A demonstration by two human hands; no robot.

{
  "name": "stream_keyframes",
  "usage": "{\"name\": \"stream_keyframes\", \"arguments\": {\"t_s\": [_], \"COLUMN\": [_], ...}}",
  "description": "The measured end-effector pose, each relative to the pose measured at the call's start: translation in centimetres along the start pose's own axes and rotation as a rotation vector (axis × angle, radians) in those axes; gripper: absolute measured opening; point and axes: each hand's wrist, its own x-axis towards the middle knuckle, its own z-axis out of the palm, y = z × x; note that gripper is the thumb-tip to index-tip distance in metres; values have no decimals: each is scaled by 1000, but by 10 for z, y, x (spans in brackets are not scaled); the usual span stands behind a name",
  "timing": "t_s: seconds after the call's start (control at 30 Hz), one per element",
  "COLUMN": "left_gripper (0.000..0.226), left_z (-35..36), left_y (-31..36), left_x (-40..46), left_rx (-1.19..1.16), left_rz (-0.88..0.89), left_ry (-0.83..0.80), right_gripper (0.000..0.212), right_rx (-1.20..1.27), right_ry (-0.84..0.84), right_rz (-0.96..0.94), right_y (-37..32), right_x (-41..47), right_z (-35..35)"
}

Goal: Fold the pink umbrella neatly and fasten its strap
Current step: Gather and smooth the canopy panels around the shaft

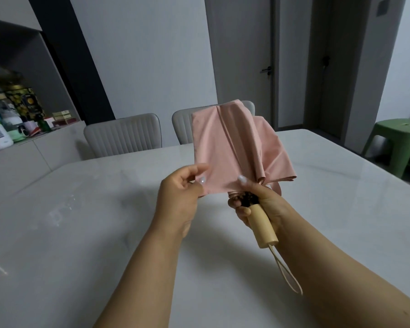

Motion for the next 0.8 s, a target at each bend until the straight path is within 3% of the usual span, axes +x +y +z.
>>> {"name": "stream_keyframes", "arguments": {"t_s": [0.2, 0.37, 0.57, 0.67, 0.8], "left_gripper": [36, 26, 50, 40, 31], "left_z": [6, 6, 13, 15, 22], "left_y": [-6, 40, 73, 70, 46], "left_x": [10, 61, 115, 126, 127], "left_rx": [-127, -76, 310, 438, 465], "left_rz": [-101, -134, 129, 191, 149], "left_ry": [-39, 77, 304, 404, 415], "right_gripper": [11, 19, 16, 18, 18], "right_rx": [-110, -234, -255, -195, -118], "right_ry": [-13, -58, -53, -81, -158], "right_rz": [-54, -117, -147, -114, -99], "right_y": [1, 4, 8, 4, 4], "right_x": [-3, -2, -1, -3, -4], "right_z": [0, 0, 0, 0, -2]}}
